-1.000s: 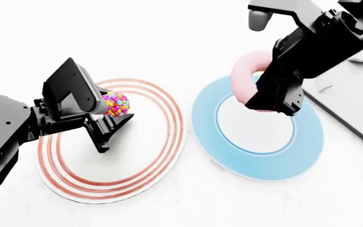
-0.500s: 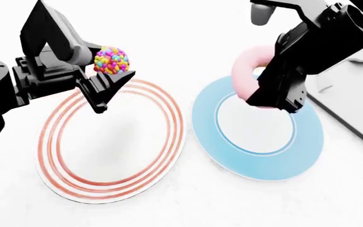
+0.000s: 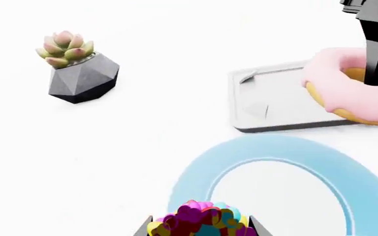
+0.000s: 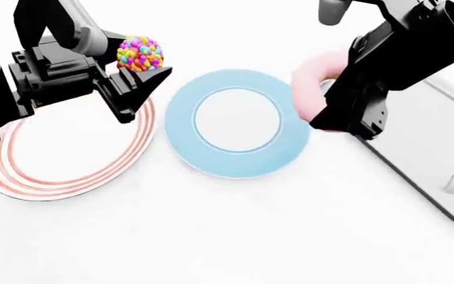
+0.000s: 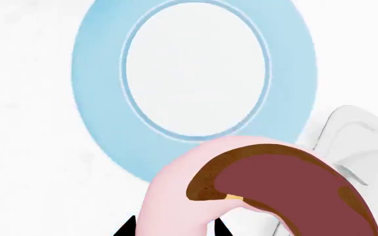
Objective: Move the dessert items from the plate to the tray.
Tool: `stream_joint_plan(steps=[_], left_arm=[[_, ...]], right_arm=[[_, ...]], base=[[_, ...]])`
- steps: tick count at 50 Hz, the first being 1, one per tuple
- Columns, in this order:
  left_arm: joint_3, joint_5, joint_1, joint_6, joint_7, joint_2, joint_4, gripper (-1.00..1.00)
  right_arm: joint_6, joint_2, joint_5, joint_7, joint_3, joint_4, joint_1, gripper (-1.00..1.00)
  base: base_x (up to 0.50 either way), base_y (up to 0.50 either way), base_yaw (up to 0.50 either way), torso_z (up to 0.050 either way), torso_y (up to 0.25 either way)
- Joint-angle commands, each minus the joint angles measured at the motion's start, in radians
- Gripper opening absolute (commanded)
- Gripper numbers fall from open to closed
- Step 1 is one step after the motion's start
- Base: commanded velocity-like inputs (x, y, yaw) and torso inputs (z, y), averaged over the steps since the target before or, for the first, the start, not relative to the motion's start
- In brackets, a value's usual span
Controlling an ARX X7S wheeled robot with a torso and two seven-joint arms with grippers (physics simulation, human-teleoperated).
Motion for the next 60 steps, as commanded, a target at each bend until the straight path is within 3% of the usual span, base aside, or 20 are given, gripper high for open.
stream_joint_plan(steps=[1, 31, 60], left_arm=[[-0.005, -0.011, 0.029, 0.009, -0.014, -0.002, 0.008, -1.0], [0.0, -0.023, 0.052, 0.009, -0.019, -0.009, 0.025, -1.0], [0.003, -0.033, 0.06, 0.011, -0.024, -0.011, 0.026, -1.0]], right_arm=[[-0.004, 0.0, 0.001, 0.003, -0.001, 0.002, 0.01, -1.0], [-0.017, 0.001, 0.012, 0.015, -0.003, 0.001, 0.012, -1.0], [-0.044, -0.001, 0.021, 0.027, 0.005, 0.01, 0.004, -1.0]], base=[[-0.21, -0.5, 0.0, 0.0, 0.0], [0.0, -0.5, 0.0, 0.0, 0.0], [0.0, -0.15, 0.0, 0.0, 0.0]])
